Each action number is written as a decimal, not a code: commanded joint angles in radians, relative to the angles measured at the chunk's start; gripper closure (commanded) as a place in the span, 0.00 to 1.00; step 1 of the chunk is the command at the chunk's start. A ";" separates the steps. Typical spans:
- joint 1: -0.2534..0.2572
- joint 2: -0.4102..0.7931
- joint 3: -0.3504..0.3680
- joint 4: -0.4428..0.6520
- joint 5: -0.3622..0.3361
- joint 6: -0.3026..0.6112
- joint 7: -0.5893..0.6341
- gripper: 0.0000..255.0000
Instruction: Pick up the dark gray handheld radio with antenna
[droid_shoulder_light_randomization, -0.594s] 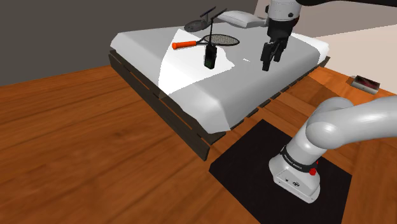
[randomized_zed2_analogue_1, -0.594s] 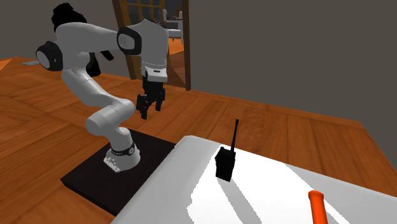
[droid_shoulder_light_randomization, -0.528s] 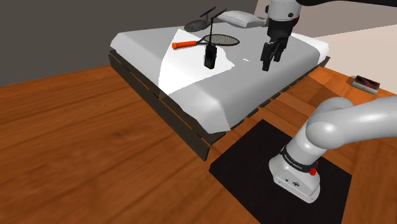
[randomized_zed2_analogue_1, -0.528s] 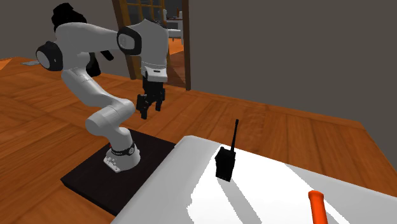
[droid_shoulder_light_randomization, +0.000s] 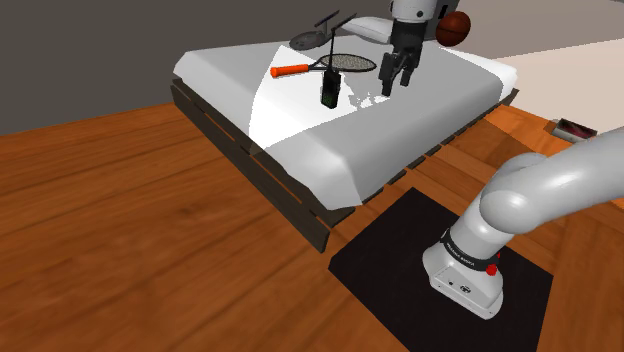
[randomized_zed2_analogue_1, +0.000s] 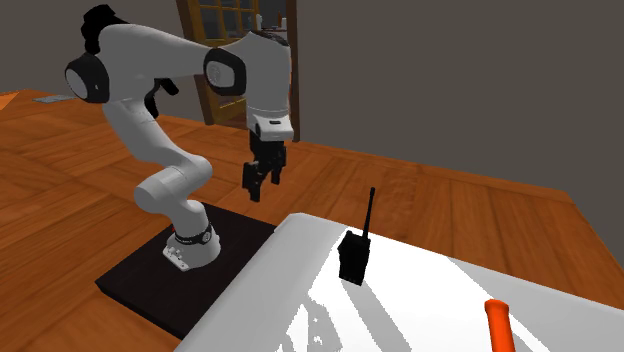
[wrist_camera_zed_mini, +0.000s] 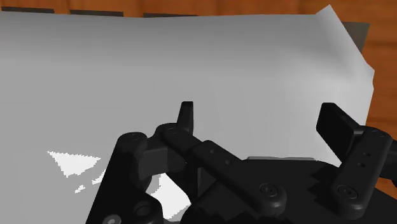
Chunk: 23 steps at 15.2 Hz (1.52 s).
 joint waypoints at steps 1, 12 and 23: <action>-0.001 0.062 -0.011 0.044 0.014 0.033 -0.005 0.00; -0.015 0.452 -0.079 0.410 0.120 0.125 -0.070 0.00; -0.030 0.625 -0.096 0.536 0.186 0.195 -0.107 0.00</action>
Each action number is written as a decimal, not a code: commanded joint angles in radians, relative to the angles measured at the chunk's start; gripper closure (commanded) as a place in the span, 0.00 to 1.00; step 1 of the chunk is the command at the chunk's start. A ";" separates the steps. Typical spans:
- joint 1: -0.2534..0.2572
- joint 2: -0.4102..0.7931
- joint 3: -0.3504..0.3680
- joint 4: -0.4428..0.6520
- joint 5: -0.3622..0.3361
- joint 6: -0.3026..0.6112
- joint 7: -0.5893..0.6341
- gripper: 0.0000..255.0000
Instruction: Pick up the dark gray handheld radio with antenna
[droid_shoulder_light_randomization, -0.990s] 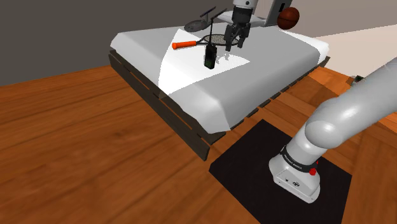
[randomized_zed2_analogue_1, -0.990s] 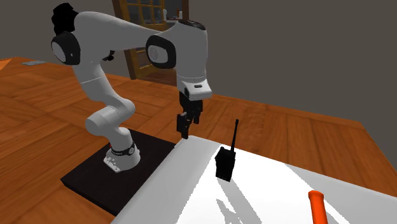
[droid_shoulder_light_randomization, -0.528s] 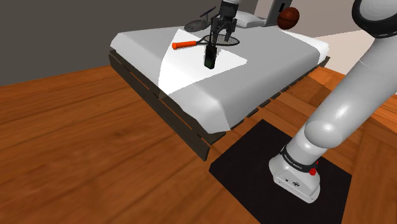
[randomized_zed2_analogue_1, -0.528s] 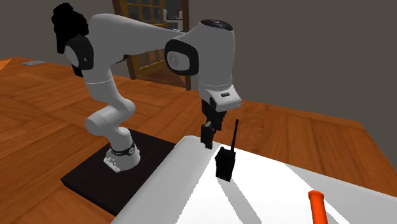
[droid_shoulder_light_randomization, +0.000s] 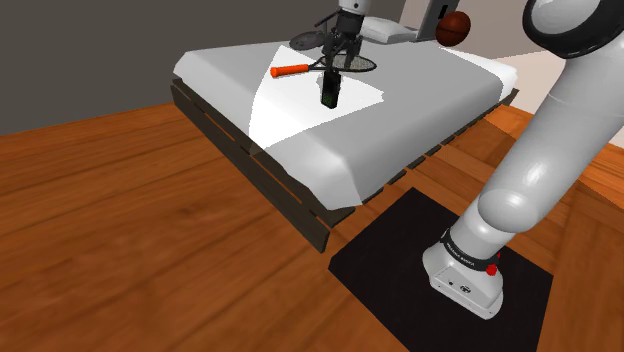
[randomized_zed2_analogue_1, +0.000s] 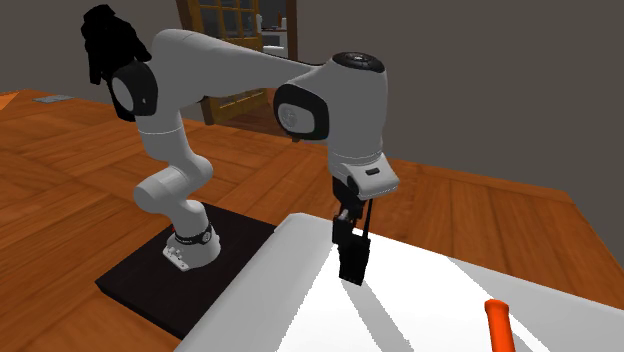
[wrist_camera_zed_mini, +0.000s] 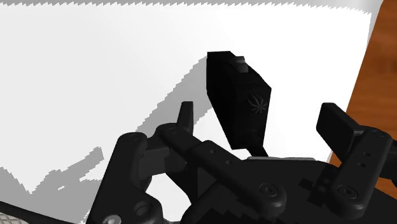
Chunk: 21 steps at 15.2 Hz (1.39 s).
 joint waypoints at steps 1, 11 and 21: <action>0.000 -0.004 0.000 -0.032 0.001 0.029 -0.002 0.00; 0.000 -0.002 0.000 -0.037 0.001 0.035 -0.003 1.00; -0.001 0.002 -0.001 0.075 -0.001 -0.072 0.006 1.00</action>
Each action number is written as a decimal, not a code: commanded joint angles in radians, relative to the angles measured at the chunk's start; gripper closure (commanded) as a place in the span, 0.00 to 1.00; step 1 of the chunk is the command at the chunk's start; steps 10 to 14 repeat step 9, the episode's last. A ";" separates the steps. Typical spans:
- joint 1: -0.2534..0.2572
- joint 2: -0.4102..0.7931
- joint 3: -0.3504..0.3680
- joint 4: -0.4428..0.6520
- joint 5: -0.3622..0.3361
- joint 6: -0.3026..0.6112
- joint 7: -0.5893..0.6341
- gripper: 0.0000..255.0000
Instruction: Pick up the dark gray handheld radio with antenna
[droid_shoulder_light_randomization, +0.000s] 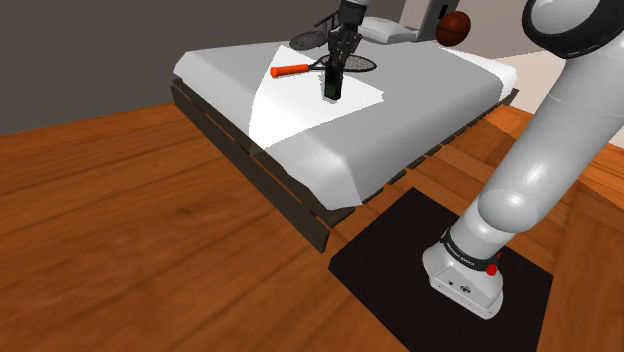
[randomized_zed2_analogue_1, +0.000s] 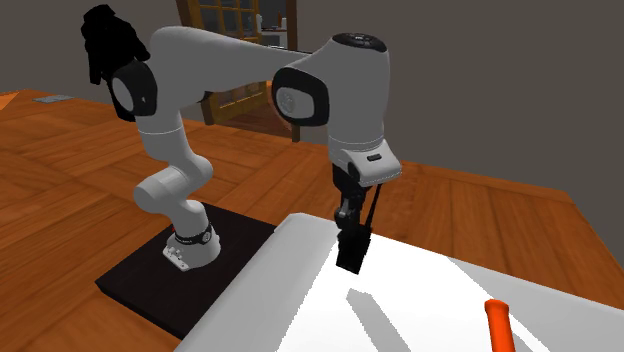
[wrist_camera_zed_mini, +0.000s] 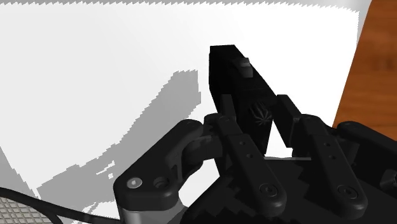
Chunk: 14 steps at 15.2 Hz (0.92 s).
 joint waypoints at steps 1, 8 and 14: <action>0.000 0.003 0.000 0.030 0.000 -0.027 0.002 1.00; -0.002 0.019 -0.001 0.135 0.001 -0.115 0.009 1.00; -0.002 0.020 -0.001 0.135 0.001 -0.115 0.009 1.00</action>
